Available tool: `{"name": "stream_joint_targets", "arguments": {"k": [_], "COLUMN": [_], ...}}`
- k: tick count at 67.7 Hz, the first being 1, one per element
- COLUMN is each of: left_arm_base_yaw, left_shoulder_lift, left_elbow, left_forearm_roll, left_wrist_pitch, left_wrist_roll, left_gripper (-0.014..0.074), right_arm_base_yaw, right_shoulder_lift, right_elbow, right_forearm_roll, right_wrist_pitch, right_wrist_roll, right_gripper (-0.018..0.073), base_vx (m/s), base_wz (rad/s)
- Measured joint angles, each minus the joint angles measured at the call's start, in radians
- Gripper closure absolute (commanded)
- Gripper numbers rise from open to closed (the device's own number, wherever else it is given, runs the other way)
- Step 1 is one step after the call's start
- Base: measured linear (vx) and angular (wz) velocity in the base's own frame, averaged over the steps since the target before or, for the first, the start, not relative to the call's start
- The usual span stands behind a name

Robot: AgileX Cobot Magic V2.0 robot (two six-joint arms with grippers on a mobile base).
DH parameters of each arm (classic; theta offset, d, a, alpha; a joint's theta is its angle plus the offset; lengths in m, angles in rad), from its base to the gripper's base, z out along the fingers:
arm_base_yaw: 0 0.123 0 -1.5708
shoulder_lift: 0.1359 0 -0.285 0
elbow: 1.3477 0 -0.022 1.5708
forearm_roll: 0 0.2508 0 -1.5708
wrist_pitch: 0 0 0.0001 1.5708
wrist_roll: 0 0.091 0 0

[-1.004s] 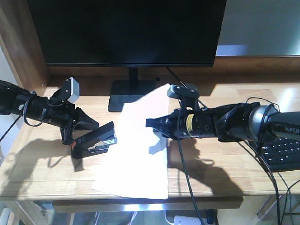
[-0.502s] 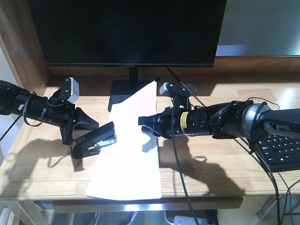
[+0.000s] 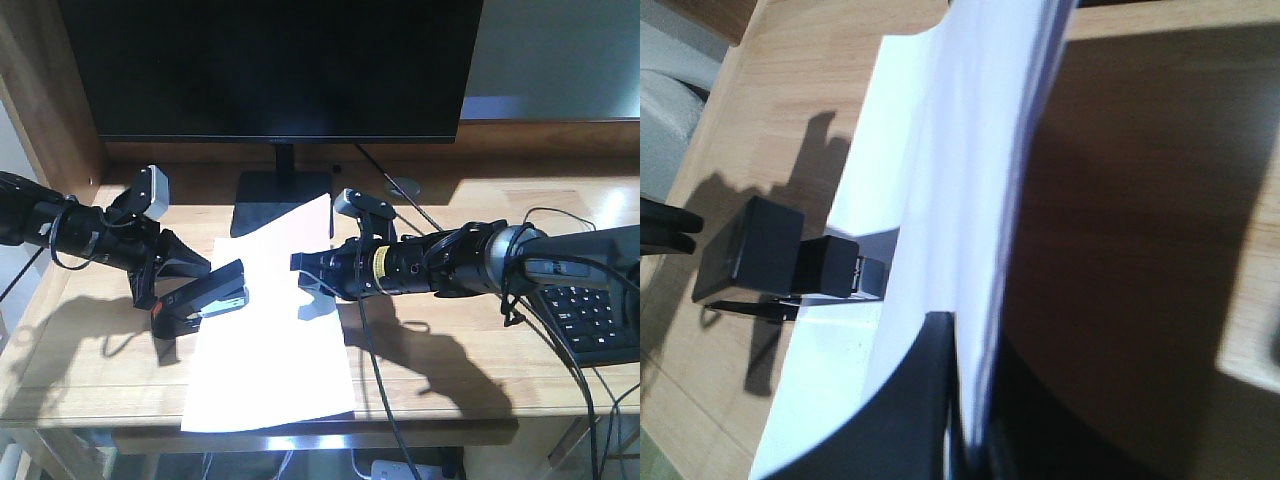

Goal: Grab stapler and paper to desk for stapling
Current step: 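Lower the paper flat onto the desk beside the stapler with the right gripper, then open the right gripper and lift it away from the paper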

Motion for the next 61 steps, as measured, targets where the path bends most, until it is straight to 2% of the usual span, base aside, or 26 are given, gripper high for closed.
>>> {"name": "stream_joint_targets", "arguments": {"k": [8, 24, 32, 39, 61], "left_arm_base_yaw": [0.000, 0.000, 0.000, 0.000, 0.000], "left_shoulder_lift": [0.000, 0.000, 0.000, 0.000, 0.000], "left_elbow": [0.000, 0.000, 0.000, 0.000, 0.000], "left_forearm_roll": [0.000, 0.000, 0.000, 0.000, 0.000], "left_wrist_pitch": [0.000, 0.000, 0.000, 0.000, 0.000], "left_wrist_roll": [0.000, 0.000, 0.000, 0.000, 0.000], "left_gripper": [0.0603, 0.0603, 0.0603, 0.0603, 0.0603], "right_arm_base_yaw": [0.000, 0.000, 0.000, 0.000, 0.000], "right_shoulder_lift": [0.013, 0.017, 0.013, -0.011, -0.210], "right_elbow": [-0.001, -0.002, -0.002, -0.002, -0.002], "right_forearm_roll": [0.005, 0.010, 0.008, -0.027, -0.244], "right_wrist_pitch": [-0.005, -0.025, -0.010, 0.041, 0.200], "right_wrist_roll": [0.000, 0.000, -0.021, -0.037, -0.032], "right_gripper": [0.0396, 0.0085, -0.0020, -0.0051, -0.0024], "base_vx": [0.00, 0.00, 0.00, 0.00, 0.00], "base_wz": [0.00, 0.00, 0.00, 0.00, 0.00]}}
